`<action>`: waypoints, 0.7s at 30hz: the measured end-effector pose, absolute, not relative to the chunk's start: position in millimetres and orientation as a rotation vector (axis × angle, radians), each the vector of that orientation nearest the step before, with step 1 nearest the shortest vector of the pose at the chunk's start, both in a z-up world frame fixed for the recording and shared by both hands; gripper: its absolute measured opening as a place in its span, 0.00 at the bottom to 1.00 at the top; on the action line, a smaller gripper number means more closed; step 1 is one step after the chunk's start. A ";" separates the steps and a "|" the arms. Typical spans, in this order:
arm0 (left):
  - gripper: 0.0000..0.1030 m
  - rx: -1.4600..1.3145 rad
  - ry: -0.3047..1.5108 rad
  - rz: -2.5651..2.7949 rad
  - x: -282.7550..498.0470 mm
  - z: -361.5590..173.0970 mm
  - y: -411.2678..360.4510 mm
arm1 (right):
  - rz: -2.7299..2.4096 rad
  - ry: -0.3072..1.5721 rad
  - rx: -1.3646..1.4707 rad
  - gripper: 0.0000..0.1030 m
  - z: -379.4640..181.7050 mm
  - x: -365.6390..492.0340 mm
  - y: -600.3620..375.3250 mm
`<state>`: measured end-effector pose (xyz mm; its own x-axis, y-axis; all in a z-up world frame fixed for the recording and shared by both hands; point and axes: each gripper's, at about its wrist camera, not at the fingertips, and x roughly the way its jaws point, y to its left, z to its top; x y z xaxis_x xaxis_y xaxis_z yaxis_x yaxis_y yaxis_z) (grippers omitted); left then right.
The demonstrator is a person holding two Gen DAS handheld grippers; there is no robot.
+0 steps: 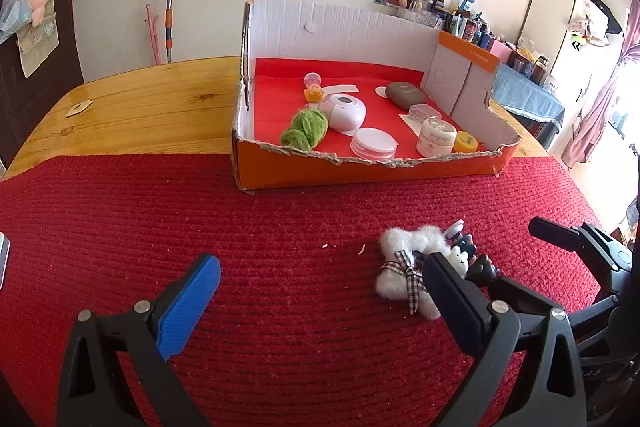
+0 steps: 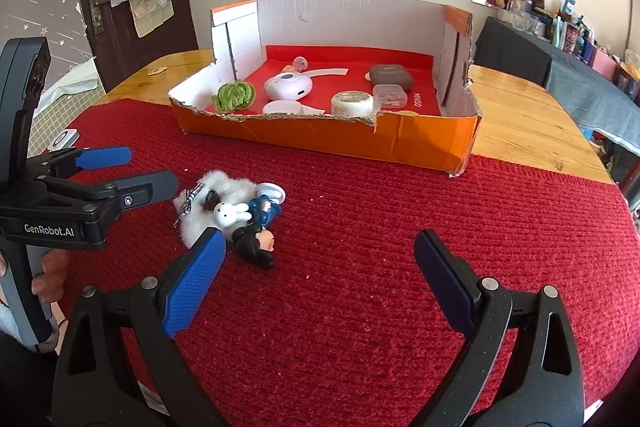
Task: Organize objects
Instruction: 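Grasp the white plush wreath with left tool while right tool grasps the blue-and-black figurine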
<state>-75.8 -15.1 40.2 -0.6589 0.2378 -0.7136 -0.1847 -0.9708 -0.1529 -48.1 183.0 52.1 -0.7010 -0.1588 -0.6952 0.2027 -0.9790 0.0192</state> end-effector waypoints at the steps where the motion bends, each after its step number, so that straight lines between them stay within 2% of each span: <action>1: 1.00 -1.162 -0.099 2.664 -76.1 40.1 -15.7 | -2.716 0.094 1.123 0.94 49.3 -50.2 181.1; 6: 1.00 -1.168 -0.092 2.637 -75.4 39.3 -15.6 | -2.731 0.160 1.189 0.94 39.5 -59.6 176.9; 13: 1.00 -1.158 0.036 2.524 -70.2 35.1 7.8 | -2.797 0.037 1.215 0.94 46.9 -65.1 217.6; 21: 0.99 -1.196 0.067 2.458 -83.1 26.2 19.3 | -2.713 0.088 1.219 0.94 50.5 -74.4 219.9</action>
